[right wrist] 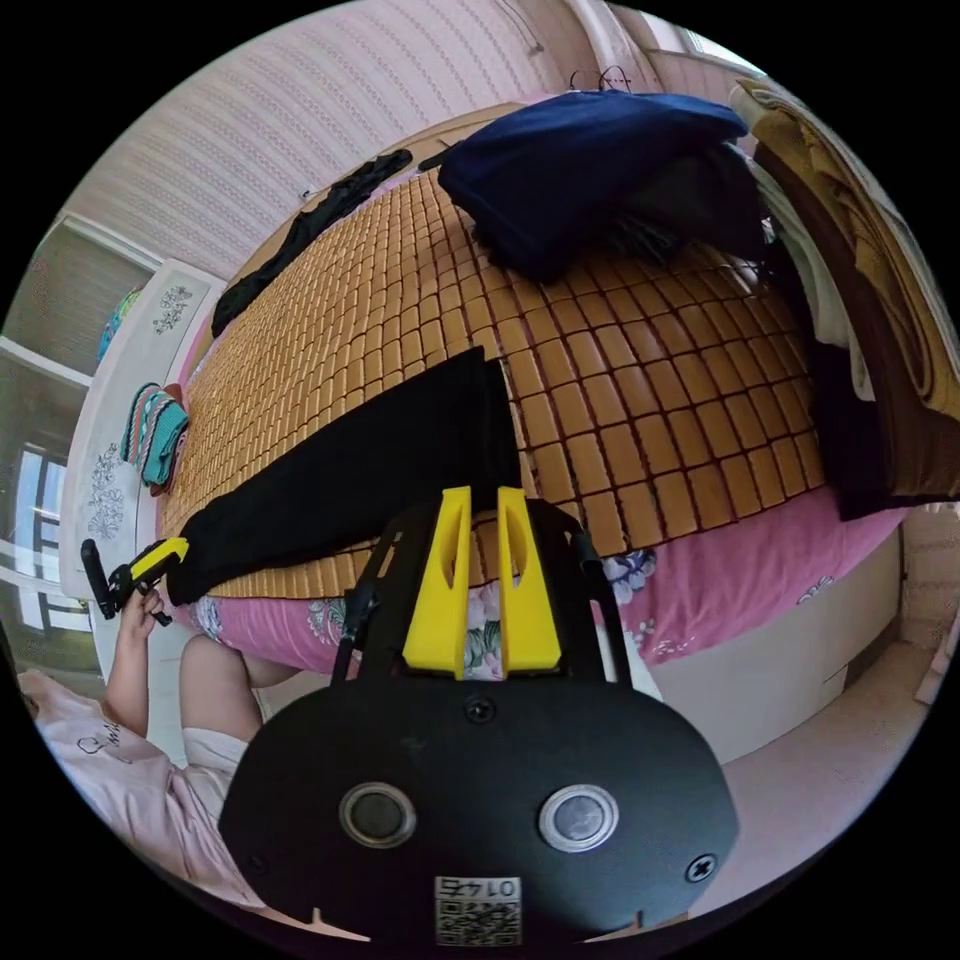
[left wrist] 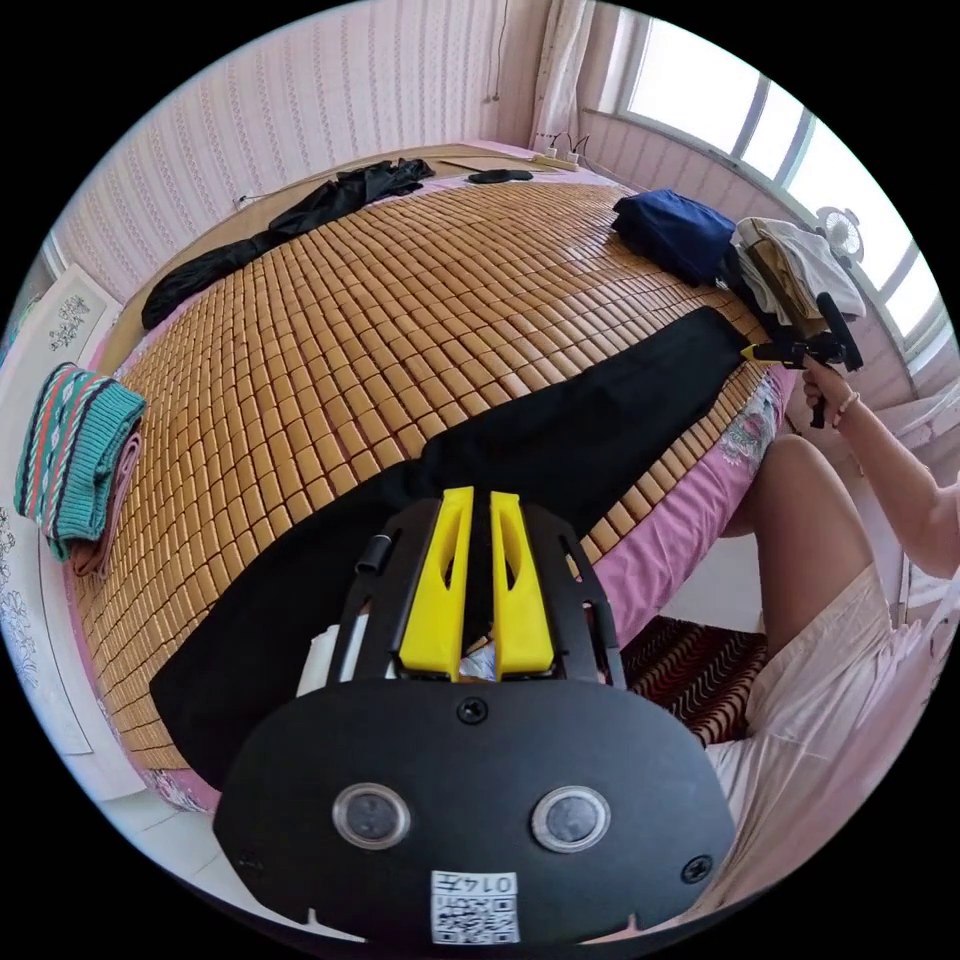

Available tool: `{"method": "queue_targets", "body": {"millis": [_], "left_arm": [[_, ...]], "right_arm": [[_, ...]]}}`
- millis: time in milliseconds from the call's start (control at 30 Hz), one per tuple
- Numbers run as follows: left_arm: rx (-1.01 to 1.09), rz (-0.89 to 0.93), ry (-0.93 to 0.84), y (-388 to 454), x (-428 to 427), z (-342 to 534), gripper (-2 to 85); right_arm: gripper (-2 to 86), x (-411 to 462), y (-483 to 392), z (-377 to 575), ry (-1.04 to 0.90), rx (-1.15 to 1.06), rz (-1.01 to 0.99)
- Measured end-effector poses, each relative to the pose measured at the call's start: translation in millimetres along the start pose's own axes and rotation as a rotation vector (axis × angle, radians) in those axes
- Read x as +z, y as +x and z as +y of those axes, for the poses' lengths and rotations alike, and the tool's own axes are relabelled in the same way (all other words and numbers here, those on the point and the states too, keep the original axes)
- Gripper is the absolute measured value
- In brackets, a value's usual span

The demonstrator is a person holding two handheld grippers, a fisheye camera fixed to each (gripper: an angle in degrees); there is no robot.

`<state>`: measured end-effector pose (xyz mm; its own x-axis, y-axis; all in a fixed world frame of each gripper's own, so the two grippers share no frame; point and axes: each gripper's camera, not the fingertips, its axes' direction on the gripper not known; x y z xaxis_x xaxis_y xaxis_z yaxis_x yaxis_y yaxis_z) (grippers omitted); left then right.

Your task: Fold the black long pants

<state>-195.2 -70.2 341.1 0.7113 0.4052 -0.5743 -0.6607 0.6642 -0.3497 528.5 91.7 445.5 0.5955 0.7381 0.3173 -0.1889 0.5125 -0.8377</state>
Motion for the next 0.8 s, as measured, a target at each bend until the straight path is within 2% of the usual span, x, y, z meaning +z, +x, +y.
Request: {"method": "queue_targets", "body": {"millis": [100, 333, 467, 567, 667, 733, 800], "left_arm": [[-0.026, 0.031, -0.117, -9.9, 20.3, 12.8, 3.0], [0.043, 0.083, -0.144, -21.3, 9.0, 34.1, 1.6], [0.046, 0.092, -0.123, -32.3, 1.7, 52.6, 1.7], [0.018, 0.139, -0.098, -49.6, -12.0, 70.0, 2.4], [-0.118, 0.116, -0.026, -91.1, -41.6, 102.7, 3.6], [-0.267, 0.046, 0.019, -129.5, -61.9, 132.8, 4.3], [-0.505, -0.061, 0.049, -186.3, -84.0, 183.5, 5.3]], "right_arm": [[1.2, 10.8, -6.1, -2.2, -0.006, -0.026, 0.035], [0.7, 40.4, -11.0, -20.2, -0.034, -0.075, 0.151], [1.8, 80.5, -23.6, -26.3, -0.109, -0.110, 0.120], [4.1, 94.6, -34.3, -24.5, -0.030, -0.066, 0.139], [5.7, 103.7, -50.8, -23.1, 0.056, -0.042, 0.202], [5.1, 118.6, -85.4, -25.6, 0.088, -0.122, 0.306], [4.8, 137.3, -124.7, -28.0, 0.108, -0.260, 0.267]]}}
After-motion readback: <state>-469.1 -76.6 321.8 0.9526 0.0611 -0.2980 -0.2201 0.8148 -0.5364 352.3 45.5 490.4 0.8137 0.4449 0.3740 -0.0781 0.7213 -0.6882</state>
